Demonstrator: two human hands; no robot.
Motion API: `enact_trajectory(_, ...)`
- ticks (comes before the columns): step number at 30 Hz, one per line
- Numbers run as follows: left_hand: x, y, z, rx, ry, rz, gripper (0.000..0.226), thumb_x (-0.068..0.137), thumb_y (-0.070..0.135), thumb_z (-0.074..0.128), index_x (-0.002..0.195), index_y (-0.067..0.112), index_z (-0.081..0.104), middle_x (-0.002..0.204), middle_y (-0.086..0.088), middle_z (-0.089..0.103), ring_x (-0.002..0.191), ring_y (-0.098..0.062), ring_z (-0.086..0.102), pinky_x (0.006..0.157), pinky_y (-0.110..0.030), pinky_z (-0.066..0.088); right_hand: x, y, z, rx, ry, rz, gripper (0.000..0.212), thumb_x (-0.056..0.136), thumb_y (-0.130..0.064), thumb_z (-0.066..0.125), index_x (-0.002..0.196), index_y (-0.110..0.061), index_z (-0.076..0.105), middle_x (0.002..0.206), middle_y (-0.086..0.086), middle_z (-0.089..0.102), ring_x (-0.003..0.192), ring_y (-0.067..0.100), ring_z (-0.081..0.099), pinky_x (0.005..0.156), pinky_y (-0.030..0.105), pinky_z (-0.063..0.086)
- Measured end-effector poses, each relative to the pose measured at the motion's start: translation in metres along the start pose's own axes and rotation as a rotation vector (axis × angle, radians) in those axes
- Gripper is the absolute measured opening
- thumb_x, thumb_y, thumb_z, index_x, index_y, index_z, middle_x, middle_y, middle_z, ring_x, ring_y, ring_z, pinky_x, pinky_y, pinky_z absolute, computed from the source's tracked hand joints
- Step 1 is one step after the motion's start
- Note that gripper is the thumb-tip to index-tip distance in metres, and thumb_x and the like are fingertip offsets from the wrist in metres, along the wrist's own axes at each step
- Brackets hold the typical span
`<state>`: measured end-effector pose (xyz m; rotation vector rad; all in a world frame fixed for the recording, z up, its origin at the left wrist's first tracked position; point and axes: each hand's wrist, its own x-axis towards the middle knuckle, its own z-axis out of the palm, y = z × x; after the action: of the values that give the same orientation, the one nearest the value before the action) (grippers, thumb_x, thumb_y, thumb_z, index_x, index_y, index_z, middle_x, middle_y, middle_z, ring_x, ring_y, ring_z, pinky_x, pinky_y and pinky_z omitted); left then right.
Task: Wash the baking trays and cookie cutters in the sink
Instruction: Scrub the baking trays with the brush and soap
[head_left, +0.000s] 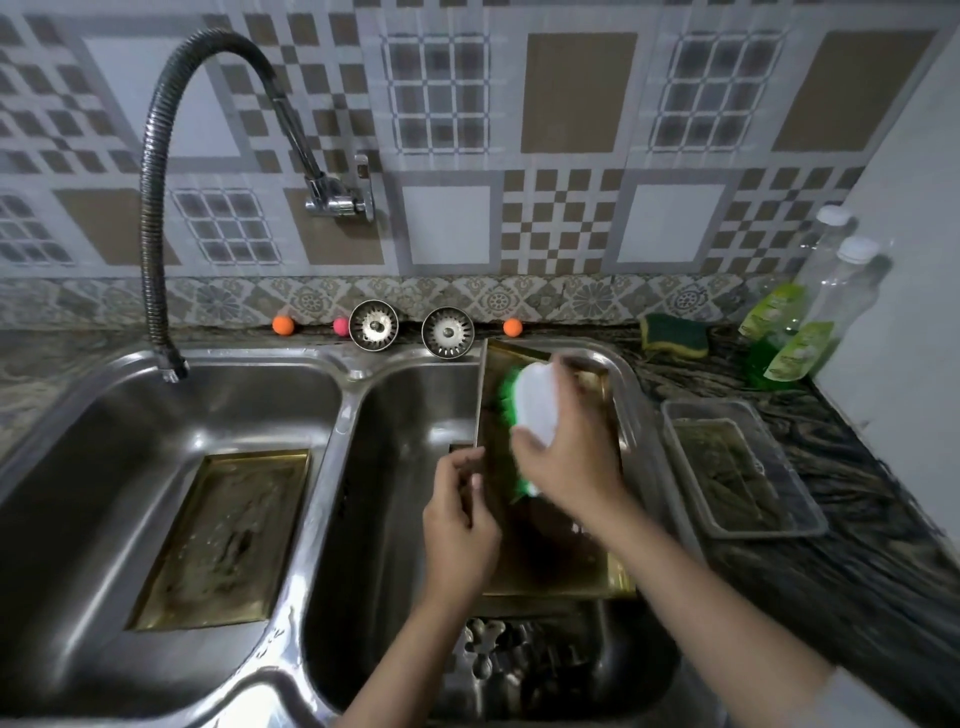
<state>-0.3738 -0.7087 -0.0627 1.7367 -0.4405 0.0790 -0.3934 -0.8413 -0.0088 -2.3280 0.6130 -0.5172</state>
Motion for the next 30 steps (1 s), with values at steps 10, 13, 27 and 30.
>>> enact_trajectory(10,-0.003,-0.002,-0.005,0.013,-0.006,0.006,0.026,0.094,0.000,0.047,0.104,0.022,0.056,0.091,0.015,0.063,0.076,-0.008,0.061,0.066,-0.024,0.049,0.010,0.007,0.000,-0.020,-0.016,-0.044,0.087,0.084,-0.035,0.062,0.153,-0.027,0.008,0.127,0.009,0.053,0.110,0.025,0.053,0.076,0.032,0.045)
enact_trajectory(13,0.002,-0.012,-0.007,-0.001,0.012,-0.033,0.023,0.094,0.001,0.047,0.107,0.019,0.056,0.092,0.014,0.063,0.082,-0.009,0.063,0.073,-0.036,0.053,-0.010,-0.001,0.011,-0.070,-0.149,-0.241,0.087,0.083,-0.037,0.058,0.152,-0.032,0.006,0.118,0.005,0.052,0.110,0.023,0.049,0.079,0.033,0.045)
enact_trajectory(27,0.002,-0.009,-0.019,-0.011,-0.002,0.062,0.019,0.090,0.013,0.045,0.103,0.023,0.055,0.094,0.017,0.061,0.080,0.001,0.059,0.068,-0.015,0.046,0.028,0.034,-0.016,0.039,0.030,0.110,0.082,0.088,-0.030,0.063,0.153,-0.024,0.013,0.131,0.013,0.053,0.103,0.026,0.057,0.067,0.030,0.049)
enact_trajectory(30,0.011,-0.005,-0.019,0.002,0.063,0.094,0.019,0.089,0.009,0.045,0.103,0.019,0.055,0.091,0.024,0.061,0.079,0.006,0.058,0.068,-0.007,0.043,-0.008,0.031,0.006,0.092,0.047,0.026,0.086,0.085,-0.032,0.065,0.152,-0.026,0.012,0.131,0.010,0.055,0.107,0.021,0.057,0.073,0.019,0.042)
